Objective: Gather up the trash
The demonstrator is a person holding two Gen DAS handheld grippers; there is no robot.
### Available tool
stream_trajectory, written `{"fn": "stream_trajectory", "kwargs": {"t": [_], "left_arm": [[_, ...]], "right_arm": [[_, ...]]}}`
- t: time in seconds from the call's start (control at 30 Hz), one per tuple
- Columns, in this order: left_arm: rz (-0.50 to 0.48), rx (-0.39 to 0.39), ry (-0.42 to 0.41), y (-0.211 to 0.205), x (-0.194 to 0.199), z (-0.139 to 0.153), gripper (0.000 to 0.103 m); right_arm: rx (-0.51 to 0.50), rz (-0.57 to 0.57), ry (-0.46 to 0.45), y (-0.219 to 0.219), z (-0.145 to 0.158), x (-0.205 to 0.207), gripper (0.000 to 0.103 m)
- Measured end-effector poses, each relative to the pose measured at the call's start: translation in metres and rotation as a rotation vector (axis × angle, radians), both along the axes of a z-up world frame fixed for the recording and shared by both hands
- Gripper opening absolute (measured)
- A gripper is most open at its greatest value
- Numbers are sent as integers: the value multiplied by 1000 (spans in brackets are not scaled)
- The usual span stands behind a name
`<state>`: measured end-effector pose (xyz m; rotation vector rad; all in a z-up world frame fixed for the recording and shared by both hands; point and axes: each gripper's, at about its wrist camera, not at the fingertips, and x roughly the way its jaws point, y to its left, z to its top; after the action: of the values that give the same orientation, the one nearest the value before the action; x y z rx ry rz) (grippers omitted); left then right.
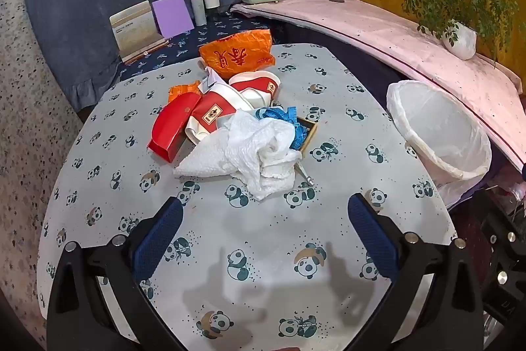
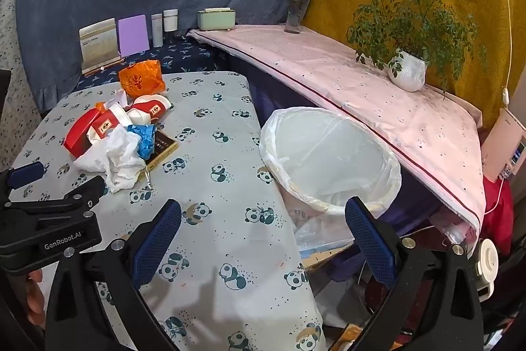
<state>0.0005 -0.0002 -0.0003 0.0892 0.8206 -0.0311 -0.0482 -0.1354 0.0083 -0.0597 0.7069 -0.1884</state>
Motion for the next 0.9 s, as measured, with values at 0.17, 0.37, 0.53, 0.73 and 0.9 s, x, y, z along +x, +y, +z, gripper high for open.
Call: {"fn": "stream_trajectory", "kwargs": {"t": [0.17, 0.37, 0.53, 0.73, 0.9], "left_arm": [[7, -2, -1, -2, -1, -2, 96], [3, -10, 4, 2, 0, -2, 96], [3, -9, 6, 2, 2, -3, 96], [10, -5, 10, 5, 0, 1, 96], [16, -8, 13, 6, 0, 3, 96]], "right_arm": [[-11, 1, -1, 1, -2, 0, 96], [-10, 0, 1, 1, 3, -1, 96], [-12, 5, 2, 4, 4, -4, 96], [-13, 4, 8, 2, -1, -1, 96], [-11, 3, 10, 1, 0, -1, 96]]}}
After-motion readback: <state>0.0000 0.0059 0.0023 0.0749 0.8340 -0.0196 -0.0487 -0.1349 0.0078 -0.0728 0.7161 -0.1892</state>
